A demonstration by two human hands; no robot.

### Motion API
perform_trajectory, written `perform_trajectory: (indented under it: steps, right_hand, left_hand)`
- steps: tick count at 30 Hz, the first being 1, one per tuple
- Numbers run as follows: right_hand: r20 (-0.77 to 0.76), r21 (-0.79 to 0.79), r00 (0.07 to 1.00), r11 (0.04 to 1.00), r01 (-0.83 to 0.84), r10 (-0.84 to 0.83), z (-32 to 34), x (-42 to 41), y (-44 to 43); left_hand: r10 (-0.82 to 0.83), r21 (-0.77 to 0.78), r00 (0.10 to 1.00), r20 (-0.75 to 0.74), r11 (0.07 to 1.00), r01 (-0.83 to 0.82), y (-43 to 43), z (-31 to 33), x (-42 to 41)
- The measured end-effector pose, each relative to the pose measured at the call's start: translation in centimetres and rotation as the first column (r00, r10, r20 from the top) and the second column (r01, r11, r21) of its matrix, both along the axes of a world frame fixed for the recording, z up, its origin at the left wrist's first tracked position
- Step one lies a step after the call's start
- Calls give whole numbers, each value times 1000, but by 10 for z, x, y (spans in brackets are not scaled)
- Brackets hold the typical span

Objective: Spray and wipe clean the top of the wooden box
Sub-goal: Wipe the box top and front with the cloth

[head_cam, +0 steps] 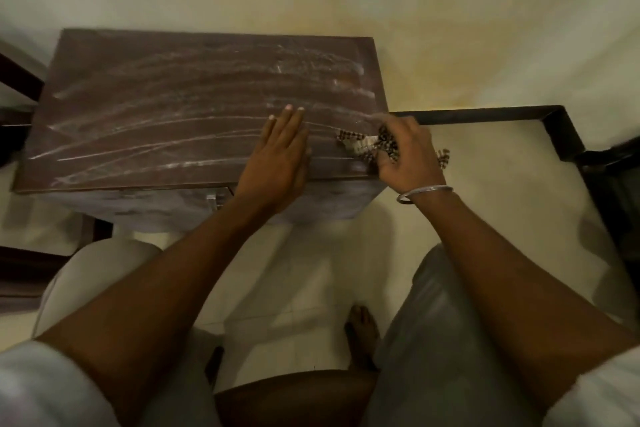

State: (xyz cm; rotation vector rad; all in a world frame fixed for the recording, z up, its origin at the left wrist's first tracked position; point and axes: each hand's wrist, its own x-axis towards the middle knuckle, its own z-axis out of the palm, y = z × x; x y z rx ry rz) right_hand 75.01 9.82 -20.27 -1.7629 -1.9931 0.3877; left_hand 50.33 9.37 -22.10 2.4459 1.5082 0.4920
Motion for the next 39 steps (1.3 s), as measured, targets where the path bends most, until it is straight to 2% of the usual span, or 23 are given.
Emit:
perform_trajectory:
  steps: [3,5,12,17,20,26,31,37,39]
  right_hand:
    - [192,-22,981,999,-29,33,-6,-6,3]
    - [250,-57,967,998,-34,47,-4,-12,7]
    - [200,-127,976,990,-62,87,-5,-7,4]
    - [219,-105,971,992,-71,93,-8,-6,19]
    - [234,-96,970,994,-45,66,-7,-7,26]
    - [160,-187,975,975,-123,154,-3,8,17]
    - [171,-138,983,990,-42,66,-7,0,38]
    - [155,-287,984,957,-44,92,7,3,38]
    - [176,-277,984,961,9,42,11,-2,49]
  left_hand:
    - [-32,27,999,-25,999,33,5,-9,-1]
    - [-54,44,997,-46,997,56,7,-14,-6]
    - [-41,95,994,-98,994,51,21,-28,-4]
    - [-53,131,998,-40,990,58,29,-34,7]
    - [-41,128,998,-57,991,48,31,-37,8]
    - [-5,131,994,-107,991,19,34,-42,9]
    - [-9,100,989,-148,995,24,37,-44,10]
    - [2,108,989,-147,994,14,36,-43,11]
    - [8,98,988,-157,995,8,37,-43,12]
